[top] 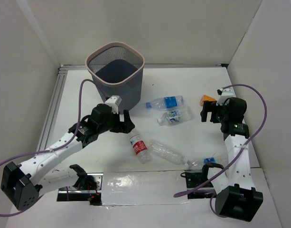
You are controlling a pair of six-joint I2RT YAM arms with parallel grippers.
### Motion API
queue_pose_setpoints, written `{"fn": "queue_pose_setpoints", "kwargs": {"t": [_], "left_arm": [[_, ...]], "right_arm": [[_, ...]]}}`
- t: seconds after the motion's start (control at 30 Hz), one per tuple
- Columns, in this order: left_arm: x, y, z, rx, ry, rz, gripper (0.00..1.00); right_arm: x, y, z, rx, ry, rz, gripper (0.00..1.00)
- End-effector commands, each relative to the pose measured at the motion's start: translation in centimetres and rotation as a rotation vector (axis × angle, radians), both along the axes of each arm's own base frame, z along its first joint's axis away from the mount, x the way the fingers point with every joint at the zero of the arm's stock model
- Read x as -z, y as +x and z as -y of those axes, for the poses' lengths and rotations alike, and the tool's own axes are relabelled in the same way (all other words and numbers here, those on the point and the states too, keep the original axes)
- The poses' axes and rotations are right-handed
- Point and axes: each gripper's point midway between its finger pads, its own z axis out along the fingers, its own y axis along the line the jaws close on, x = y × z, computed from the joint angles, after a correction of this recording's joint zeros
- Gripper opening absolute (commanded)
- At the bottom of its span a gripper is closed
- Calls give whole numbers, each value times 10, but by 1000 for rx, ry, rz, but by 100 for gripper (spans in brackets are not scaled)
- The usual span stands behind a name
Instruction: Put the plastic bottles in the bin
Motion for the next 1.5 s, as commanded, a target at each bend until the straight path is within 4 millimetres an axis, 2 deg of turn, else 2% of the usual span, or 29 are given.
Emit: {"fn": "queue_pose_setpoints", "kwargs": {"t": [0.0,0.03,0.2,0.27,0.33,0.4,0.43,0.47,0.5,0.53,0.57,0.6,0.63,0.67,0.7,0.73,0.77,0.83,0.87,1.03,1.1,1.17,1.2,1.23,1.3,1.33,1.37,1.43,1.47], "left_arm": [[-17,5,12,-11,-64,21,100],[-9,3,12,-10,-46,9,100],[0,1,15,-52,-39,-20,100],[5,-1,17,-57,-32,-37,100],[5,-1,17,-71,-30,-34,100],[8,2,15,-99,-25,-39,100],[10,3,15,-122,-20,-53,97],[15,3,16,-130,-15,-72,89],[19,6,15,-162,-18,-86,73],[22,3,17,-168,-13,-116,47],[27,5,16,-195,-6,-128,24],[40,7,16,-252,16,-170,11],[41,7,18,-272,24,-189,13],[52,2,18,-288,62,-226,26],[59,0,17,-317,89,-254,52],[67,1,26,-340,107,-286,88],[72,1,28,-354,127,-305,100],[80,-7,33,-393,173,-354,100],[95,-10,31,-422,221,-390,100],[132,-21,34,-447,299,-464,99],[140,-14,42,-433,288,-450,90],[143,-12,46,-414,297,-452,71],[140,-13,50,-393,300,-442,60],[136,-9,54,-370,298,-424,45],[106,-6,76,-297,262,-342,37],[89,-3,86,-256,238,-293,35],[50,2,107,-175,195,-200,31],[7,10,125,-91,144,-99,28],[-32,15,140,-18,108,-6,25]], "right_arm": [[-15,2,4,21,-5,33,100],[-14,0,3,4,-16,37,100],[-10,-1,-9,-133,-68,59,100],[-7,-2,-14,-158,-41,48,88],[-4,-1,-15,-165,-33,39,82],[-7,1,-15,-163,-27,50,41],[-6,3,-13,-148,-25,48,2],[-3,4,-11,-133,-17,36,0],[-3,4,-11,-132,-17,35,15],[2,3,-11,-137,-18,17,34],[2,3,-11,-137,-18,16,59],[4,3,-11,-137,-15,6,74],[4,3,-13,-145,-10,8,86],[2,5,-13,-140,-6,18,90],[4,6,-12,-140,-3,10,92],[4,6,-12,-140,-3,10,92],[7,6,-12,-140,0,1,93],[7,6,-12,-140,0,1,94],[5,8,-12,-140,0,1,94],[7,9,-16,-173,4,0,95],[7,5,-30,-265,34,-3,95],[6,0,-43,-401,12,13,92],[11,-9,-53,-480,28,-10,91],[9,-15,-69,-637,13,36,88],[8,-27,-84,-780,8,80,81],[7,-41,-97,-869,53,97,80],[5,-44,-104,-954,6,150,78],[8,-55,-121,-1039,46,180,76],[10,-59,-130,-1082,48,182,74]]}}
